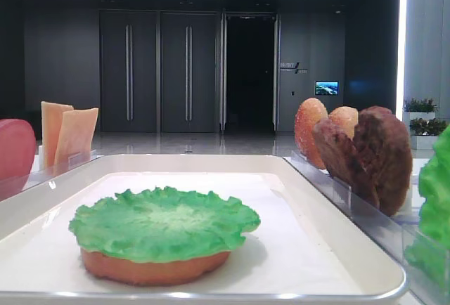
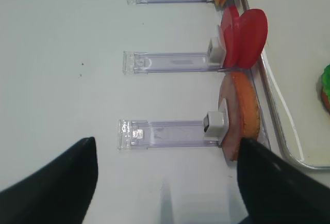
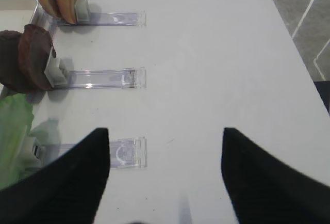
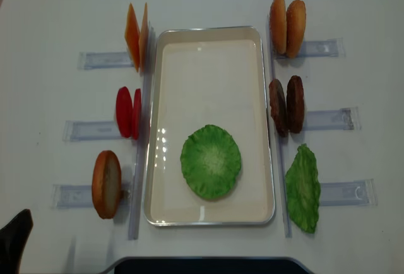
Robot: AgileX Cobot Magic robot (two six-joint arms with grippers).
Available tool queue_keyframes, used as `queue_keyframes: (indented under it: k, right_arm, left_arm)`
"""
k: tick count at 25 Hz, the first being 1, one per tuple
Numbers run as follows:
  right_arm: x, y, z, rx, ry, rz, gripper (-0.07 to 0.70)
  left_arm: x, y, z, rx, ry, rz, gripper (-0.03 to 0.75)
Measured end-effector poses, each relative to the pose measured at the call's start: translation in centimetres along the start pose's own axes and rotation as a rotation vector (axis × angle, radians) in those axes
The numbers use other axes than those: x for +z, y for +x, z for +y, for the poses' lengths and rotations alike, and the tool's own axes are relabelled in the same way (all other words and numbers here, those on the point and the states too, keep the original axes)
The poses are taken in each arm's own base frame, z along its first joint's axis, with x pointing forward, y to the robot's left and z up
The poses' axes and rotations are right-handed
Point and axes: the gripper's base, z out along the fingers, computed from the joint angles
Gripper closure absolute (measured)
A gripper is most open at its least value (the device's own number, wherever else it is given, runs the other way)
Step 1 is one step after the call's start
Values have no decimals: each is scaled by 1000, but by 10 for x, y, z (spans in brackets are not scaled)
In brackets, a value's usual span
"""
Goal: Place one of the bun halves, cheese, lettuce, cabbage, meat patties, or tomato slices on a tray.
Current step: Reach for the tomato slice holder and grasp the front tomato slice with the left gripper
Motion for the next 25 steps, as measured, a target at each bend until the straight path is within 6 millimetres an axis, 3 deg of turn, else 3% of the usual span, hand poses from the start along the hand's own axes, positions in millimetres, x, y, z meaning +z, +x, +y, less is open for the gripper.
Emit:
queue_keyframes:
  k: [13, 25]
  right_arm:
    - [0, 0, 0, 0, 0, 0, 160]
    - [0, 0, 0, 0, 0, 0, 160]
  left_arm:
    - [-2, -9, 0, 0, 1, 35, 79]
    - [31, -39, 1, -12, 18, 284, 114]
